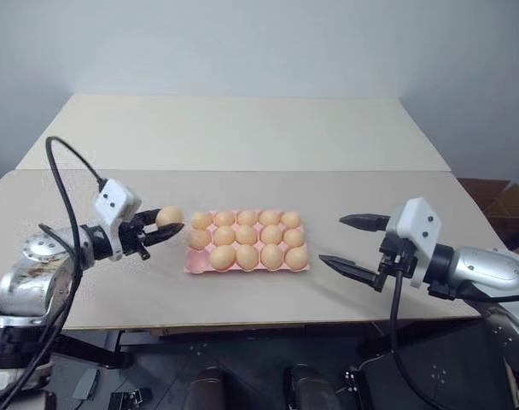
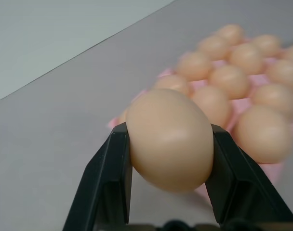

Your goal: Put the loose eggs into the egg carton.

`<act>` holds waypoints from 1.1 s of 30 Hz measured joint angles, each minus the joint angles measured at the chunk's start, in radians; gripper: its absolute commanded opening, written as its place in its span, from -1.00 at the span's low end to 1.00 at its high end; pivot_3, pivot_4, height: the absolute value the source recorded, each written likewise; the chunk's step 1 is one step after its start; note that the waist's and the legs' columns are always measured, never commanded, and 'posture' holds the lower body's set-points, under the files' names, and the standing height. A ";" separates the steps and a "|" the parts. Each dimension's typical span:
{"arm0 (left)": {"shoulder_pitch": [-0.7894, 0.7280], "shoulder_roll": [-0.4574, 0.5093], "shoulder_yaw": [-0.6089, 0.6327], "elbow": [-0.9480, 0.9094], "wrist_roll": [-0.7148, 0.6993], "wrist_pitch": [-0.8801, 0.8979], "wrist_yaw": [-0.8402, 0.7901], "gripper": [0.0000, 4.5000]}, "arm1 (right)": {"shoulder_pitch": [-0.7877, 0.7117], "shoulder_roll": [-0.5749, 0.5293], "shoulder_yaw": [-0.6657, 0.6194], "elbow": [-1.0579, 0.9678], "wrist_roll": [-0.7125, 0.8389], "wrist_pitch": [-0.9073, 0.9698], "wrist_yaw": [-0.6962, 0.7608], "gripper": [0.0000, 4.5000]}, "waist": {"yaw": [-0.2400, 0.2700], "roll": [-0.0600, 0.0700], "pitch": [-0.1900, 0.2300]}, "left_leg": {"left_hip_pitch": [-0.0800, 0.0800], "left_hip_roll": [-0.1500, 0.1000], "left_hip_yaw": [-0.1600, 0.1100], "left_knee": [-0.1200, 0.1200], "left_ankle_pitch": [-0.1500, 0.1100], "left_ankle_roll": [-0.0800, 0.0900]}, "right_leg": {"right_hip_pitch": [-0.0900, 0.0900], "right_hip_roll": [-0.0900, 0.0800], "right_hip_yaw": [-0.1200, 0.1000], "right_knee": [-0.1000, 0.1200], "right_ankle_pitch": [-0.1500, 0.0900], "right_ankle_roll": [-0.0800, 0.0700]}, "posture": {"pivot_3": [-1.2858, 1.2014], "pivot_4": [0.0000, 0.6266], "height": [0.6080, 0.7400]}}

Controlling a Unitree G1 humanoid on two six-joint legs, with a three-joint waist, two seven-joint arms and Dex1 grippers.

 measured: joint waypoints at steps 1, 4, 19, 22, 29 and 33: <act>0.018 0.004 -0.014 -0.008 -0.010 0.000 -0.031 -0.22 | 0.000 0.001 0.000 -0.001 0.000 0.000 -0.002 1.00 | 0.000 0.000 0.000 | 0.000 0.000 0.000 0.000 0.000 0.000 | 0.000 0.000 0.000 0.000 0.000 0.000 | 0.03 -0.52 1.00; 0.040 0.012 -0.052 -0.010 -0.012 -0.001 -0.076 -0.07 | 0.002 0.001 0.000 -0.003 0.000 0.000 -0.008 1.00 | 0.000 0.000 0.000 | 0.000 0.001 -0.001 0.000 0.000 0.000 | -0.001 0.002 -0.001 0.000 0.000 0.000 | 0.03 -0.52 1.00; 0.102 0.046 0.088 -0.030 -0.040 0.002 -0.069 0.99 | 0.006 0.001 -0.001 -0.023 0.017 0.000 -0.030 1.00 | -0.007 0.000 0.000 | -0.001 0.002 -0.001 0.000 0.000 0.000 | -0.001 0.002 -0.001 0.000 -0.001 0.000 | 0.03 -0.52 1.00; 0.165 0.061 0.212 -0.032 -0.069 -0.004 -0.073 0.99 | 0.004 0.000 -0.001 -0.008 0.017 -0.005 -0.013 1.00 | -0.011 0.000 0.000 | 0.000 0.002 -0.001 0.000 0.000 0.000 | -0.001 0.002 -0.001 0.001 -0.001 0.000 | 0.03 -0.52 1.00; 0.425 0.069 0.459 -0.063 -0.104 -0.006 -0.122 0.99 | 0.011 -0.028 -0.010 0.093 0.007 -0.067 0.094 1.00 | -0.014 0.000 0.000 | 0.000 0.002 0.000 0.000 0.000 0.000 | -0.001 0.000 -0.001 0.000 -0.004 -0.003 | 0.03 -0.52 1.00; 0.545 0.024 0.565 -0.126 -0.137 0.000 -0.119 0.99 | 0.024 -0.036 -0.016 0.135 -0.001 -0.099 0.138 1.00 | -0.010 0.000 0.000 | 0.000 0.002 0.000 0.000 0.000 0.000 | -0.001 0.000 -0.001 0.000 -0.005 -0.004 | 0.03 -0.52 1.00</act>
